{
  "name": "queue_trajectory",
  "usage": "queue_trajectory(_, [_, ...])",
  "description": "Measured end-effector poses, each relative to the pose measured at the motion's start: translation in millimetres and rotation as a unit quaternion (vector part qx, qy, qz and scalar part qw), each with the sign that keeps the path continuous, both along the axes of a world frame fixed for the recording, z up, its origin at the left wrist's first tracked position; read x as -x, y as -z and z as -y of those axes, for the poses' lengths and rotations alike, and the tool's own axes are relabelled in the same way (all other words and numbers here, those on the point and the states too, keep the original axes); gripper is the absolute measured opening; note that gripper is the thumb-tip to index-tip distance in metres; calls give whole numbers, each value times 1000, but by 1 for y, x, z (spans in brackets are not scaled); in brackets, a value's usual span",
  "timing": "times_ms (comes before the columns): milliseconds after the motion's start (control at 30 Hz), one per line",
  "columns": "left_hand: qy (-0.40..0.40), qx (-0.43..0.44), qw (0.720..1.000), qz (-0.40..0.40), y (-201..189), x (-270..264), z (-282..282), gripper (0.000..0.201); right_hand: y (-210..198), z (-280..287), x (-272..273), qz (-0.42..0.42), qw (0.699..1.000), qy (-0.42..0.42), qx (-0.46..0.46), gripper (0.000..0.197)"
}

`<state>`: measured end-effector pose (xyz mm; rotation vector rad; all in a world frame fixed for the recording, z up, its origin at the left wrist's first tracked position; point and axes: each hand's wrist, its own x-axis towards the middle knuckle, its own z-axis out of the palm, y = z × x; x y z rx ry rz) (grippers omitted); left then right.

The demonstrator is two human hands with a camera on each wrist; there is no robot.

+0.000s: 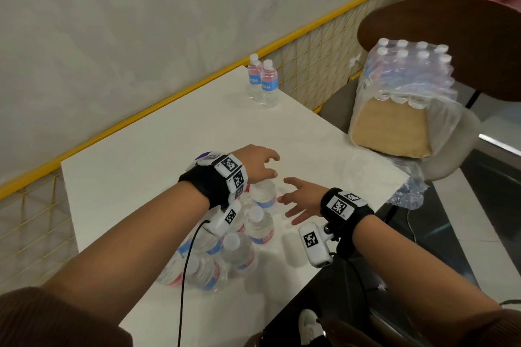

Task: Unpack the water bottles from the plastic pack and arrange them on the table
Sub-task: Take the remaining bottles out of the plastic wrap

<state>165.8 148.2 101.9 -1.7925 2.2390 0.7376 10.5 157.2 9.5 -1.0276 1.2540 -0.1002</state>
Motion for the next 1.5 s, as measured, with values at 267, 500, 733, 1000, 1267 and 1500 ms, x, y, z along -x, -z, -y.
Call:
queue_trajectory(267, [58, 48, 996, -48, 11, 33, 14, 57, -14, 35, 47, -1, 998, 56, 22, 57])
queue_trajectory(500, [69, 89, 991, -70, 4, 100, 65, 56, -30, 95, 117, -9, 990, 115, 77, 44])
queue_trajectory(733, [121, 104, 987, -24, 9, 197, 142, 44, -24, 155, 207, -45, 974, 193, 108, 28])
queue_trajectory(1000, [142, 83, 985, 50, 35, 267, 204, 65, -10, 221, 283, -197, 948, 171, 185, 65])
queue_trajectory(1267, [61, 215, 964, -148, 28, 287, 240, 70, -36, 272, 291, -249, 931, 118, 241, 47])
queue_trajectory(1500, [64, 277, 946, -156, 26, 283, 256, 67, -50, 309, 288, -274, 914, 161, 251, 54])
